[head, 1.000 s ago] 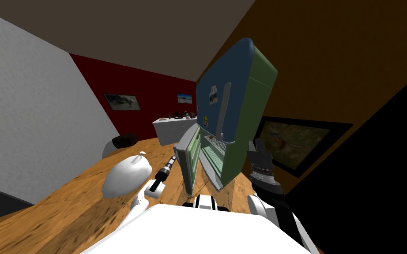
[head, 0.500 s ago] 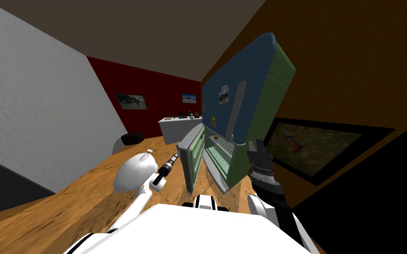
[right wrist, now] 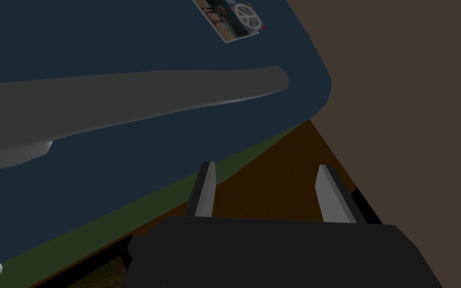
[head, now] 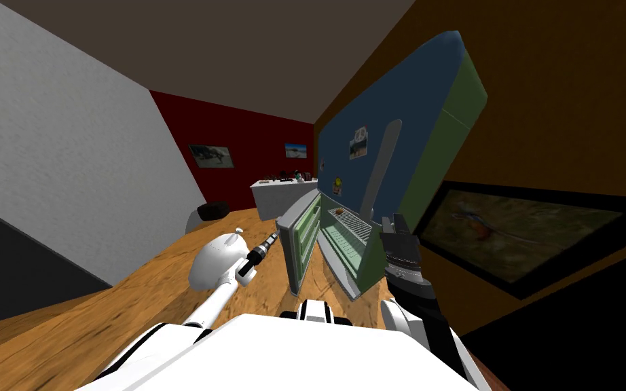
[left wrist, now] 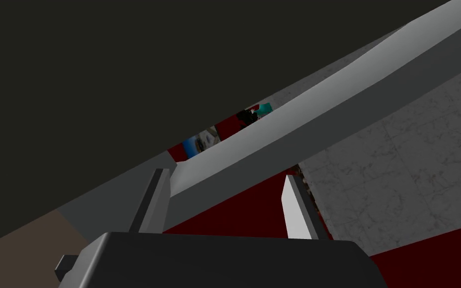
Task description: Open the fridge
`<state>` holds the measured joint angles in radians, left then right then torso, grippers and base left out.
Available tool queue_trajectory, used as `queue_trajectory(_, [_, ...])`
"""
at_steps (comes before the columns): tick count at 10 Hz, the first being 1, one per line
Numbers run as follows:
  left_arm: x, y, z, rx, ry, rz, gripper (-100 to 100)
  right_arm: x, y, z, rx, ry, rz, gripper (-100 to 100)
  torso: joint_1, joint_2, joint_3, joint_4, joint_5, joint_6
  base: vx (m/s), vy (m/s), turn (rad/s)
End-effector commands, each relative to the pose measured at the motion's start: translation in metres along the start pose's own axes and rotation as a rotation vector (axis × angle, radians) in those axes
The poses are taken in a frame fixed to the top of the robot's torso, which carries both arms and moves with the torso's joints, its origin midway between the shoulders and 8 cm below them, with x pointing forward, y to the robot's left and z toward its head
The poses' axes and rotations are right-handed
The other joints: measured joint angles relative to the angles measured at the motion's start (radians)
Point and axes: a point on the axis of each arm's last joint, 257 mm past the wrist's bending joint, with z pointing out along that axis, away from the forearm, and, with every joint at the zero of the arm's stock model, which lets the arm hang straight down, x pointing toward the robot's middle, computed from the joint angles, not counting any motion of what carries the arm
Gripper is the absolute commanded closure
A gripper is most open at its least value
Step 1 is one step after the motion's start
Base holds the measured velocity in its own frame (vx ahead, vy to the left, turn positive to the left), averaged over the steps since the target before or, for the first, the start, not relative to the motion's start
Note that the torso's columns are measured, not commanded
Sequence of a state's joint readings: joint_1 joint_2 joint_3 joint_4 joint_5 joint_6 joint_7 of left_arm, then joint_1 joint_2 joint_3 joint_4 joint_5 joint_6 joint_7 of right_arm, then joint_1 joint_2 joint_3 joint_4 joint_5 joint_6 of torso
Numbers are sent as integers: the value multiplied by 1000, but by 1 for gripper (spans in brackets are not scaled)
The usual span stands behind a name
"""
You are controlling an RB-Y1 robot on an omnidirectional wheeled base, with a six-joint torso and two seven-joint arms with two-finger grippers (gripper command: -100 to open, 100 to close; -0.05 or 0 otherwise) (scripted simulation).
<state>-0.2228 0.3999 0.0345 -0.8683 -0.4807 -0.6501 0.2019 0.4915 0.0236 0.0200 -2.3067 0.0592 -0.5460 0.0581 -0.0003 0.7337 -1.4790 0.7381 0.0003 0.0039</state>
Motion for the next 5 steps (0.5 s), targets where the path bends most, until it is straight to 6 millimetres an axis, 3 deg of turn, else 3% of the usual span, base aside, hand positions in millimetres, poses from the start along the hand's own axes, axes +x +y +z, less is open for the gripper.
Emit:
queue_trajectory(1, [1,-2,3,8,15,-4,100,0,0,0,0,0,0,0,-1,2,1,0,0,-1,10,45,3])
queue_trajectory(2, [6,-11,2,39,46,-2,100,0,0,0,0,0,0,0,-3,3,2,-1,0,-2,86,244,-105])
queue_trajectory(3, [6,-11,2,39,46,-2,100,0,0,0,0,0,0,0,8,0,0,1,1,-1,98,278,-69])
queue_trajectory(5, [13,-18,1,65,78,-5,100,0,0,0,0,0,0,0,1,-1,0,1,0,0,152,268,-43])
